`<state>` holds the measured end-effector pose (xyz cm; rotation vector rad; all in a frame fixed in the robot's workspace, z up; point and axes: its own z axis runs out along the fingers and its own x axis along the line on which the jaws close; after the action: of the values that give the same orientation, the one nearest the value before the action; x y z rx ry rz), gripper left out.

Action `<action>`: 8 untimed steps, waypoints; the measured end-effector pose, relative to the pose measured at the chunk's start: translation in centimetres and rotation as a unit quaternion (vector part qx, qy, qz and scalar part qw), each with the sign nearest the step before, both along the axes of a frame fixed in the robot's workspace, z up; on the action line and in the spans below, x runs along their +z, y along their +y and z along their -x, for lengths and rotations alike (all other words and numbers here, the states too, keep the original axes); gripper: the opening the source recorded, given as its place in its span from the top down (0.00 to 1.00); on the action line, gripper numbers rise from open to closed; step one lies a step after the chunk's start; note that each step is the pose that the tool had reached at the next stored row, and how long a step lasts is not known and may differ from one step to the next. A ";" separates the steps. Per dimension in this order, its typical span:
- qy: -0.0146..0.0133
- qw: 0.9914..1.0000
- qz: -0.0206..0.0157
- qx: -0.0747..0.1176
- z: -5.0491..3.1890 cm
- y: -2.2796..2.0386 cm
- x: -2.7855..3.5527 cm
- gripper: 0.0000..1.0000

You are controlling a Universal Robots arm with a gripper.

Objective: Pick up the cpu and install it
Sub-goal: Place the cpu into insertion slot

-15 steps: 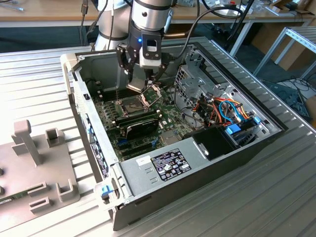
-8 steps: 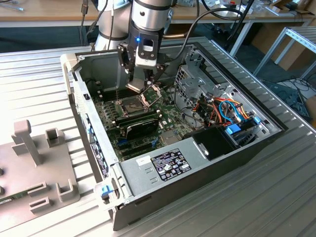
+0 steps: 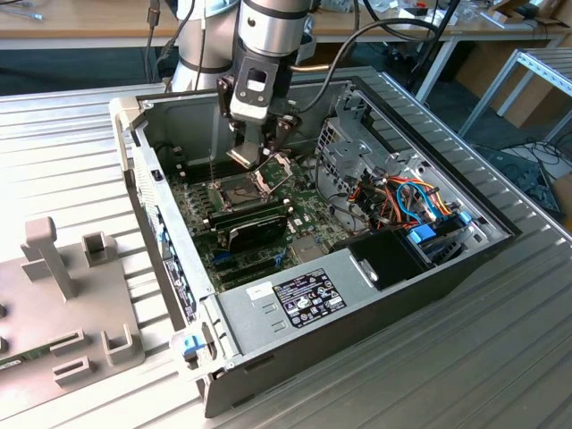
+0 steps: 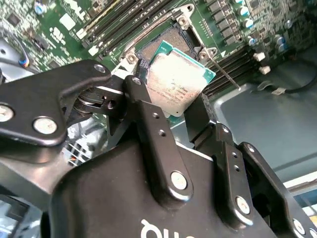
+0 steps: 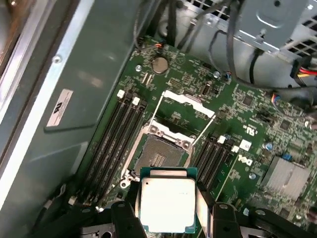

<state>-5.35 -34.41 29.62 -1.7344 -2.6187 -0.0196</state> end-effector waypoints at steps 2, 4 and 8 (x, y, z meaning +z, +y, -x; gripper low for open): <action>0.000 0.999 0.000 -0.034 0.00 0.00 -0.03 0.45; 0.000 0.998 0.000 -0.067 0.00 0.00 -0.05 0.45; 0.000 0.993 0.000 -0.115 0.00 0.00 -0.09 0.45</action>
<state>-5.35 -34.41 29.53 -2.0240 -2.4037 -0.0196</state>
